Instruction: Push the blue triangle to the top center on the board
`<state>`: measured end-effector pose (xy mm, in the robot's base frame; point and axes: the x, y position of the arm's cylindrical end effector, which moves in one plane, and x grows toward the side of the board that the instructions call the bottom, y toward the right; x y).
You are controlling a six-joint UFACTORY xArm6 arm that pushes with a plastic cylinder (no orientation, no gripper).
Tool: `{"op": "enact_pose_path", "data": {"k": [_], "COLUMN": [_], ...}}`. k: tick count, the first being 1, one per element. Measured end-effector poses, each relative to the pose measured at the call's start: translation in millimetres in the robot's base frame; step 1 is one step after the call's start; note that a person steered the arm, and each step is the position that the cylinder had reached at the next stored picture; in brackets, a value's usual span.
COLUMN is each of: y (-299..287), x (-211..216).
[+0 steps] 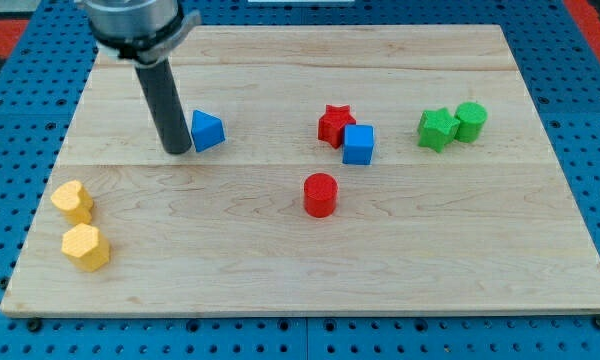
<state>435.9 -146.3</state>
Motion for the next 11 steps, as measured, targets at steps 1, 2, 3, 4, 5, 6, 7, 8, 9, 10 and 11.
{"op": "enact_pose_path", "data": {"k": [1, 2, 3, 4, 5, 6, 7, 8, 9, 10, 11], "y": [31, 30, 44, 8, -6, 25, 67, 62, 59, 2, 24], "x": [-23, -78, -111, -130, -149, -184, -190, -163, -150, -140, -80]}}
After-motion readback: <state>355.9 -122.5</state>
